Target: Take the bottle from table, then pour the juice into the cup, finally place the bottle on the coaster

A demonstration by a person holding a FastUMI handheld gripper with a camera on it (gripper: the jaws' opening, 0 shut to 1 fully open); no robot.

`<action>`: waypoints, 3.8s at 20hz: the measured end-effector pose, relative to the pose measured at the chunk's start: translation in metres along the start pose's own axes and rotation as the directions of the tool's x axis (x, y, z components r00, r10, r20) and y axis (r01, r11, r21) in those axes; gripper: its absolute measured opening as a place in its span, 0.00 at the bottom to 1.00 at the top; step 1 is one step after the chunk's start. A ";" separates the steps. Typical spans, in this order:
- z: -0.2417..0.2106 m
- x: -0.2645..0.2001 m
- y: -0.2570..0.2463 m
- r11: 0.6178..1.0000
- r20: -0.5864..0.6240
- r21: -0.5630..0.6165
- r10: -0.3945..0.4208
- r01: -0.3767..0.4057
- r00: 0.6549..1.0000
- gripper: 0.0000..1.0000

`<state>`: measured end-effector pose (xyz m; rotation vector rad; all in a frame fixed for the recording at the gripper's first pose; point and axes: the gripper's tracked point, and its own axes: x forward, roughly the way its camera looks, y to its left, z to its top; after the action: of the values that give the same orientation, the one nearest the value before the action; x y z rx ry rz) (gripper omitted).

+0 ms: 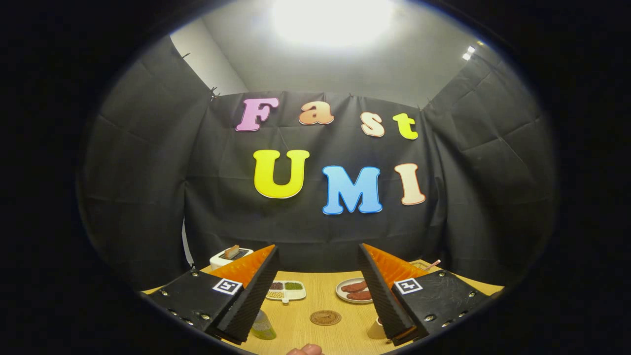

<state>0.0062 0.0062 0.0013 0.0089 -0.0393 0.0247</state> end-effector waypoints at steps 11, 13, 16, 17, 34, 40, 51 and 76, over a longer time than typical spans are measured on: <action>-0.042 0.011 0.041 0.998 -0.033 -0.020 0.057 -0.058 0.998 0.97; -0.055 0.015 0.055 0.997 -0.053 -0.014 0.078 -0.079 0.996 0.97; -0.071 0.019 0.080 0.993 -0.074 -0.004 0.114 -0.115 0.991 0.97; -0.076 0.022 0.087 0.992 -0.080 -0.009 0.124 -0.125 0.989 0.97; -0.208 0.047 0.139 0.994 -0.318 0.023 0.107 -0.105 0.942 0.97; -0.251 0.041 0.135 0.997 -0.409 0.042 0.081 -0.070 0.909 0.97; -0.294 0.030 0.140 0.997 -0.516 0.039 0.072 -0.061 0.853 0.97; -0.233 0.048 0.090 0.950 -0.464 0.306 0.093 0.060 0.881 0.75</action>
<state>0.0607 0.0997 -0.2291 0.3217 0.4594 0.0498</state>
